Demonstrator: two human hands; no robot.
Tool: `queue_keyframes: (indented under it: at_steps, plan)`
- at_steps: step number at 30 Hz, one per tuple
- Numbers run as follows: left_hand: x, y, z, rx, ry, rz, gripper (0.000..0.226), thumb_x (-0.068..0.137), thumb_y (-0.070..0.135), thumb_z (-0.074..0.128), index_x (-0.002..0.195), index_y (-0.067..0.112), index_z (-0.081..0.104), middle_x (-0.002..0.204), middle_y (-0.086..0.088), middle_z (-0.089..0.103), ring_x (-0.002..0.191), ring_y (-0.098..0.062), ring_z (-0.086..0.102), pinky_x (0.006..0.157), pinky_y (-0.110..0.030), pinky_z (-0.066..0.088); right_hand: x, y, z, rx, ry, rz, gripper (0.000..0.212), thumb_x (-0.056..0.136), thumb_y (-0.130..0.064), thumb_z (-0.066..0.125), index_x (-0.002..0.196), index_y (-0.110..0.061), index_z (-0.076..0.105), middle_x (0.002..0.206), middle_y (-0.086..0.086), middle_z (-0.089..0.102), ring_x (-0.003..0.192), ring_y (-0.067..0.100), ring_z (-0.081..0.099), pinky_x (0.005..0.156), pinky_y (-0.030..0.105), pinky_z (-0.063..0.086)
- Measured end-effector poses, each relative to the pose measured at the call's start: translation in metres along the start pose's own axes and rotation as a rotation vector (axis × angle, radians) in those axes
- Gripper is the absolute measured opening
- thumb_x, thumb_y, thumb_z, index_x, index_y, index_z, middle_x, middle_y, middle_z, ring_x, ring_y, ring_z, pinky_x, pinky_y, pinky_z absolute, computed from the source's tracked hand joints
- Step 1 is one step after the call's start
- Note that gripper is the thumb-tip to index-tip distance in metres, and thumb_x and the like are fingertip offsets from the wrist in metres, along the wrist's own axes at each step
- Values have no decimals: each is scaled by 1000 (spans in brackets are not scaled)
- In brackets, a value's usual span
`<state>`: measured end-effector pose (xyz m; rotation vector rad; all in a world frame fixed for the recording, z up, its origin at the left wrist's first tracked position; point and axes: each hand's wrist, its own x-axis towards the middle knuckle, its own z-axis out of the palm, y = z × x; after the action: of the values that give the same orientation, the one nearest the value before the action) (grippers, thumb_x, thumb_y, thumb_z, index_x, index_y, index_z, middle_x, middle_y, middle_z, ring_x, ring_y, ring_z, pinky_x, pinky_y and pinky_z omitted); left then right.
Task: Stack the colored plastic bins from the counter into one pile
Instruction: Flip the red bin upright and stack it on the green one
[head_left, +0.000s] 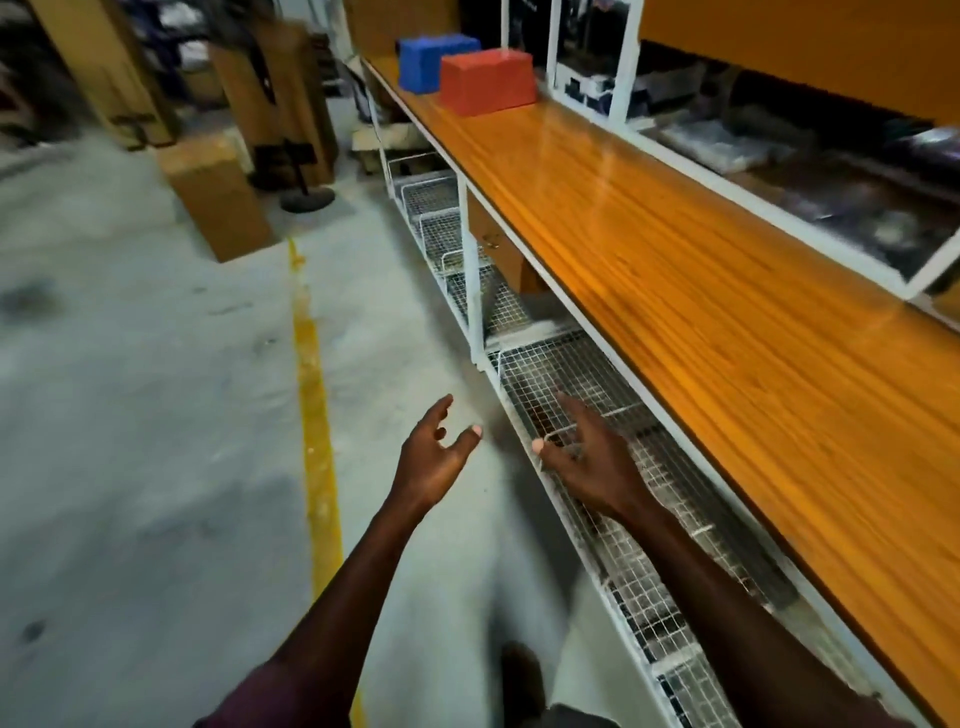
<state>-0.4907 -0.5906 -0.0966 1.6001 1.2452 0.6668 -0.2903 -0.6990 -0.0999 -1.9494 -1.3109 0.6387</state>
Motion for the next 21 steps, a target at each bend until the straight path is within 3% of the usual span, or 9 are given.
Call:
queue_keyframes:
  at_steps: [3,18,21]
  plan:
    - [54,9,-10,-3,33,-29,67,91,36,72,151,28,43,151,-3,50,127,-21,55,106,-38,47,67,-17,6,-20,-43,-11,80,96,-49,68,162,-31,28,165,6,37,143,31,46,112,56,44]
    - [363,-4,-103,-78,115,-87,72,91,38,72,154,29,38,151,-3,48,128,-21,54,97,-29,45,394,-80,95,-23,-140,13,83,94,-53,68,162,-29,27,164,10,39,142,31,48,111,50,47]
    - [429,-2,-131,-96,89,-107,73,91,37,72,154,29,37,152,-3,48,129,-22,53,101,-31,46,461,-100,113,-21,-145,40,87,88,-62,67,161,-32,29,160,8,46,139,30,52,108,54,50]
